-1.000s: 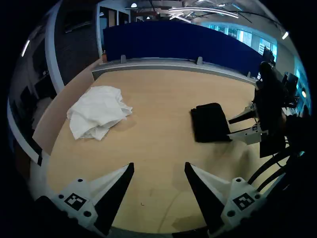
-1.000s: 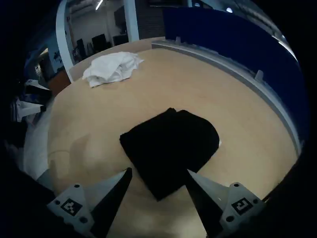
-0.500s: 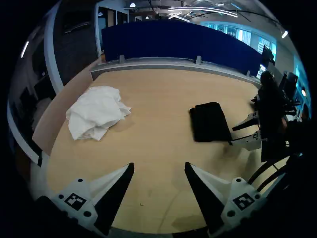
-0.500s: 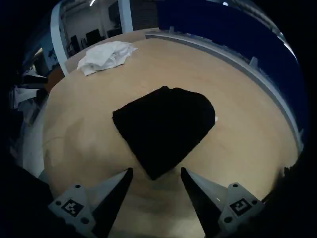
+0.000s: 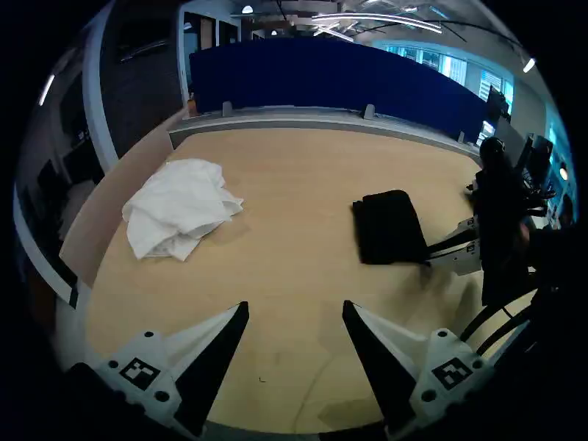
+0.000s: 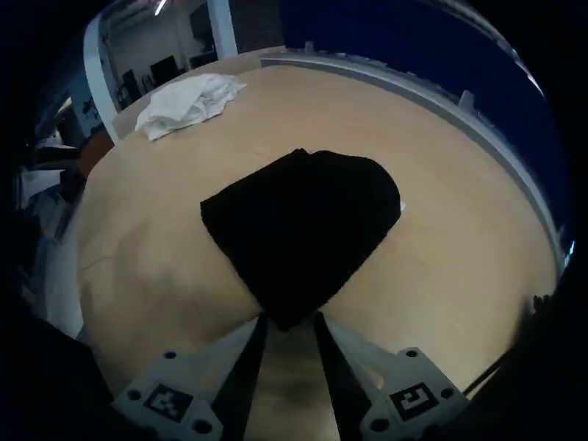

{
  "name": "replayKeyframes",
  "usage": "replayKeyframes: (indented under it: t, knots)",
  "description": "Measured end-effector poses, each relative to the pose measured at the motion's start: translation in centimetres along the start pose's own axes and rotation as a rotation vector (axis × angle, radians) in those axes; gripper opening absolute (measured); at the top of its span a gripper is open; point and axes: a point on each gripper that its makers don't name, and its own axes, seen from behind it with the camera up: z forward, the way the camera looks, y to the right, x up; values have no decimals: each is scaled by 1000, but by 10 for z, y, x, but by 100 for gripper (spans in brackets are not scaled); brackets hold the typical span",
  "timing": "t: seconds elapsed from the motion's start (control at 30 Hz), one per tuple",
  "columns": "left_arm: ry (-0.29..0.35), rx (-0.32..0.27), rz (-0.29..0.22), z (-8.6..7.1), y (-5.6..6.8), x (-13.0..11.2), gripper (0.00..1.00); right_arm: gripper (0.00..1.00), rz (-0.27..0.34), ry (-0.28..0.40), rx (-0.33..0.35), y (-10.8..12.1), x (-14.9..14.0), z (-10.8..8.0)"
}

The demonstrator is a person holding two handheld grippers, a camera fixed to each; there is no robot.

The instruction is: Fold towel

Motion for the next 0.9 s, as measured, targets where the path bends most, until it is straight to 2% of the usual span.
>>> replayKeyframes:
  t: [0.07, 0.4, 0.67, 0.9]
  knots:
    - [0, 1, 1, 1, 0, 0, 95, 35, -2, 2, -3, 0, 0, 0]
    - [0, -2, 4, 1, 0, 2, 95, 8, 0, 13, -7, 0, 1, -1]
    - [1, -5, 7, 0, 2, 2, 95, 6, 17, 41, 12, 1, 11, -10]
    - [13, -10, 13, -1, 5, 8, 95, 6, 7, 111, 16, 4, 42, -32]
